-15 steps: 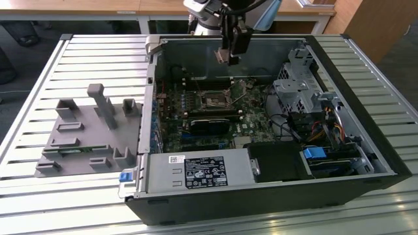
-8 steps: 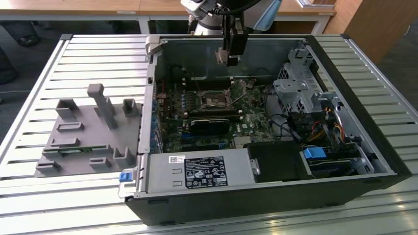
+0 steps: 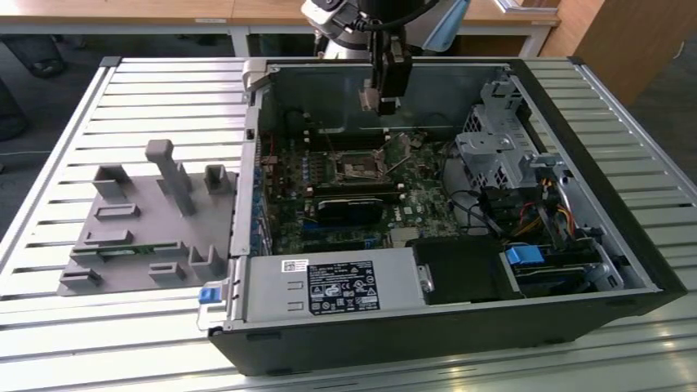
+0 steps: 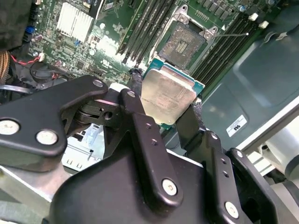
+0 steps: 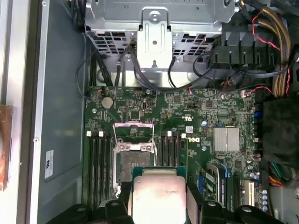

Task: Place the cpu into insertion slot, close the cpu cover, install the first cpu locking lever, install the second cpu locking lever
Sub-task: 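Place the cpu into insertion slot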

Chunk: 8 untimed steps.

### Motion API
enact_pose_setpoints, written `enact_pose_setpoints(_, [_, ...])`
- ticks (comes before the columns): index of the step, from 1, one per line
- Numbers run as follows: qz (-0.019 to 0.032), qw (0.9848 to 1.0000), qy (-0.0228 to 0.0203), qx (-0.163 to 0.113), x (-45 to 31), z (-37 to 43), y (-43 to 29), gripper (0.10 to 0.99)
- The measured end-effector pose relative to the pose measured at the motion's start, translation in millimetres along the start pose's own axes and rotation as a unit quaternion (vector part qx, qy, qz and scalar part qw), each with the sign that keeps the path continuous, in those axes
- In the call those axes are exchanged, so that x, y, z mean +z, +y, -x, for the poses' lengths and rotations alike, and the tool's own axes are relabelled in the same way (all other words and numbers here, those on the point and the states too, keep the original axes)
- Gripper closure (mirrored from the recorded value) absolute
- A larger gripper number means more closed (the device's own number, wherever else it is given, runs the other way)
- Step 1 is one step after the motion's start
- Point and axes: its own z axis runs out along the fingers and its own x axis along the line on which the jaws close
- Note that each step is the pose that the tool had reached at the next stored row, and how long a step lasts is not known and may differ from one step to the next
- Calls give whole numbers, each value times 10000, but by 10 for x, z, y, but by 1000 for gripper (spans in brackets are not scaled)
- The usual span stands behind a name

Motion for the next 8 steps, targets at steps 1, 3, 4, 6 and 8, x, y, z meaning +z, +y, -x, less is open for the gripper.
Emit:
enact_pose_setpoints(1, [0, 10000, 0, -6, 18, -7, -1, 545])
enact_pose_setpoints(3, [4, 10000, 4, -49, 55, -22, -5, 545])
enact_pose_setpoints(4, [12, 10000, 8, -95, 74, -25, -8, 545])
enact_pose_setpoints(6, [25, 9998, 15, -199, 108, -28, -14, 545])
enact_pose_setpoints(8, [34, 9996, 20, -279, 144, -37, -18, 545])
